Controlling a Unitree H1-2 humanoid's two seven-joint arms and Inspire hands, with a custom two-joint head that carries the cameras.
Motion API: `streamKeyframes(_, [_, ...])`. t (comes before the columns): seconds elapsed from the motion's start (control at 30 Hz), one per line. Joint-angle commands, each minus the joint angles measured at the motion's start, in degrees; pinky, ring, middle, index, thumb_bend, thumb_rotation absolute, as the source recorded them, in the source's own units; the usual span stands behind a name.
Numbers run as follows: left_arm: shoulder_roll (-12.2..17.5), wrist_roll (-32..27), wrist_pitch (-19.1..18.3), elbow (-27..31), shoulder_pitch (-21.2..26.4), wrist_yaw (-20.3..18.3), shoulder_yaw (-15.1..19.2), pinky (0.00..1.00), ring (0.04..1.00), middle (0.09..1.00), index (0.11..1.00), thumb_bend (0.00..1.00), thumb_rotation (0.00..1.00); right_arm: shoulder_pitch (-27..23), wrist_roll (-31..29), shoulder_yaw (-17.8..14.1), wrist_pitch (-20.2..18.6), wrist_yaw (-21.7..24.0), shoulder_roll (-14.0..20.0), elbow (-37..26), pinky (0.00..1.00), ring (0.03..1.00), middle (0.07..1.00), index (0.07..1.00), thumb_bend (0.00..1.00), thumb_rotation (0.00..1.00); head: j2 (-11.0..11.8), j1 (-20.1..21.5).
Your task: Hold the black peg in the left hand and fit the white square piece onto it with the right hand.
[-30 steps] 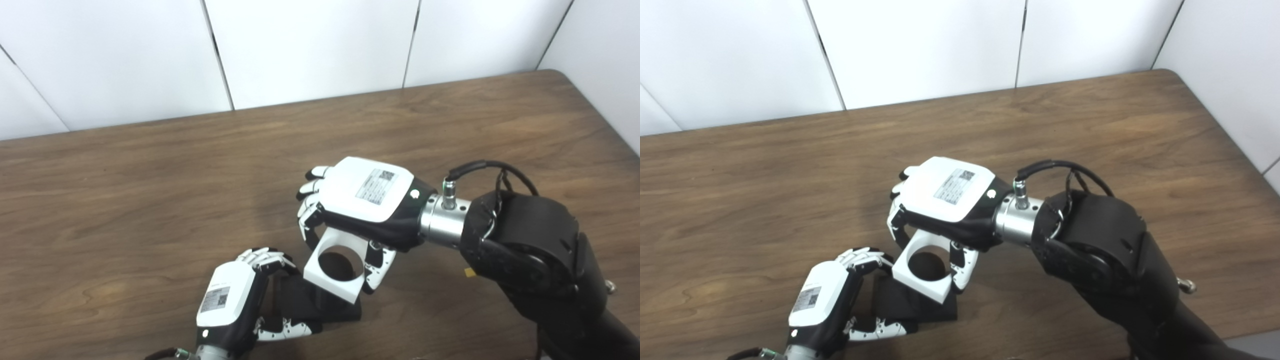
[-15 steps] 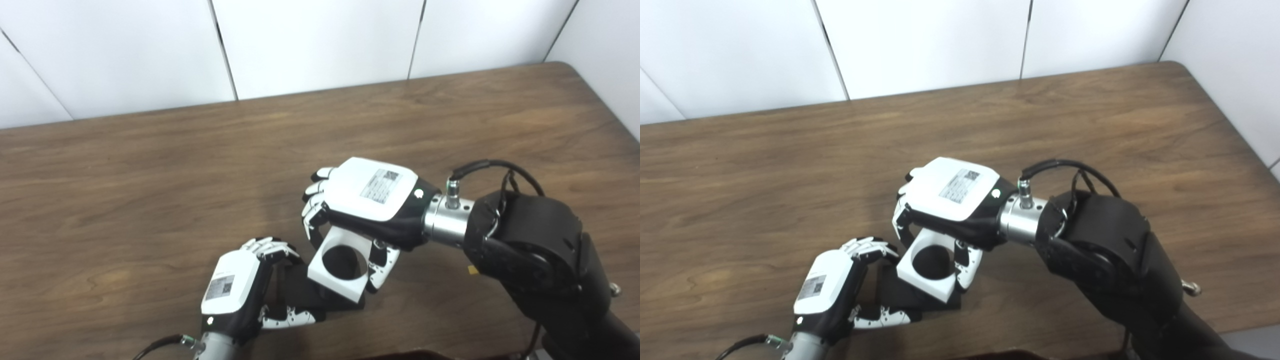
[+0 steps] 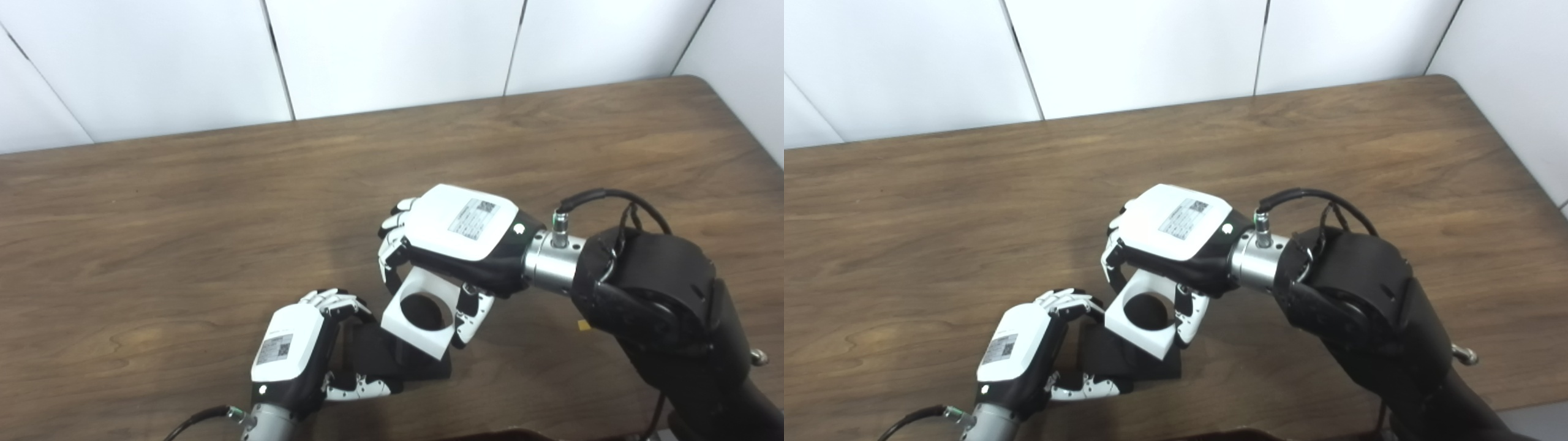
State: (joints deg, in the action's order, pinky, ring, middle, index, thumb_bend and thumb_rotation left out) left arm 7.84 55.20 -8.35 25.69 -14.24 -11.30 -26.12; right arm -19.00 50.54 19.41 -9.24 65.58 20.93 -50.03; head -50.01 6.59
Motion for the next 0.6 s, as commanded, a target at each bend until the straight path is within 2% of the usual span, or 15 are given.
streamKeyframes(0.0, [-2.28, -0.03, 0.23, 1.21, 0.59, -0.48, -0.83, 0.88, 0.839, 0.750, 0.485, 0.52, 0.05, -0.21, -0.17, -0.68, 1.37, -0.50, 0.92, 0.04, 0.90, 0.861, 0.738, 0.484, 0.52, 0.13, -0.03, 0.00])
streamKeyframes(0.57, [-2.82, 0.68, -0.80, 1.27, 1.06, -0.99, -1.60, 0.88, 0.843, 0.753, 0.485, 0.52, 0.05, 1.14, 0.71, 0.41, 3.07, -1.51, -1.46, 1.29, 0.92, 0.866, 0.741, 0.485, 0.52, 0.13, -0.30, -0.61])
